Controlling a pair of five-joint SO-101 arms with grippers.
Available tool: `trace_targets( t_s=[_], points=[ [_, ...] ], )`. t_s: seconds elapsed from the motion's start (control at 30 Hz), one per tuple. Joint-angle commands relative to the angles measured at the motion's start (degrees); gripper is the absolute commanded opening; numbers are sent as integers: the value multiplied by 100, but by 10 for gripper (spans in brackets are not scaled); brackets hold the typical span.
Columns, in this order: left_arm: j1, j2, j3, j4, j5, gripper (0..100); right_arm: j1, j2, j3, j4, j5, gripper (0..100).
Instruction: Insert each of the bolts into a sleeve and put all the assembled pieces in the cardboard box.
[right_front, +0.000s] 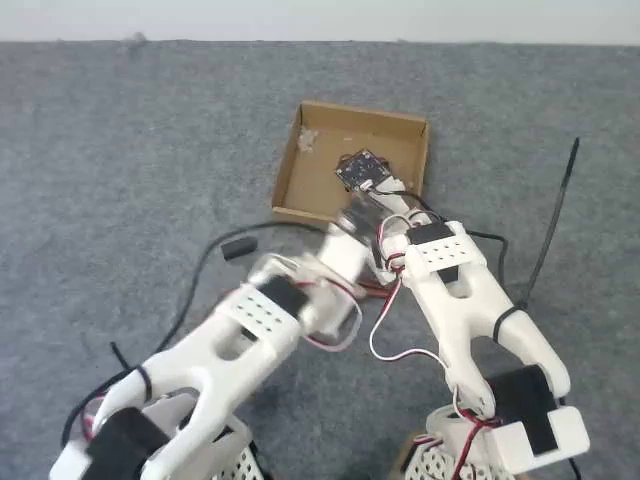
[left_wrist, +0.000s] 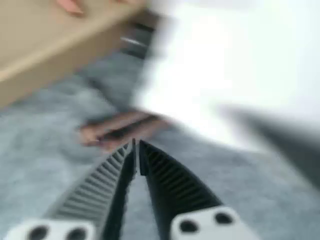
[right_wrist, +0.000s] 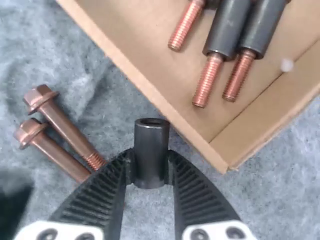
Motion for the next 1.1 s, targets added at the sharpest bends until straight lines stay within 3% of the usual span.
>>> trace_targets(
  t_s=[0.0, 0.2, 0.43, 0.63, 0.8, 1.07],
  points=[
    [211, -9, -251, 18, -18, 12, 242, -374, -62, -189, -79, 6],
    [202, 571, -514, 62, 114, 12, 286, -365, -62, -259, -88, 6],
    [193, 2031, -1780, 1037, 149, 12, 347, -356, -62, -277, -88, 6],
    [-35, 2479, -2193, 1266, 167, 12, 752, -391, -114, -391, -554, 6],
    [-88, 2523, -2193, 1248, 554, 12, 1156, -382, -290, -356, -1029, 6],
    [-897, 2470, -2220, 809, 1565, 12, 1191, -330, -343, -382, -1090, 6]
  ],
)
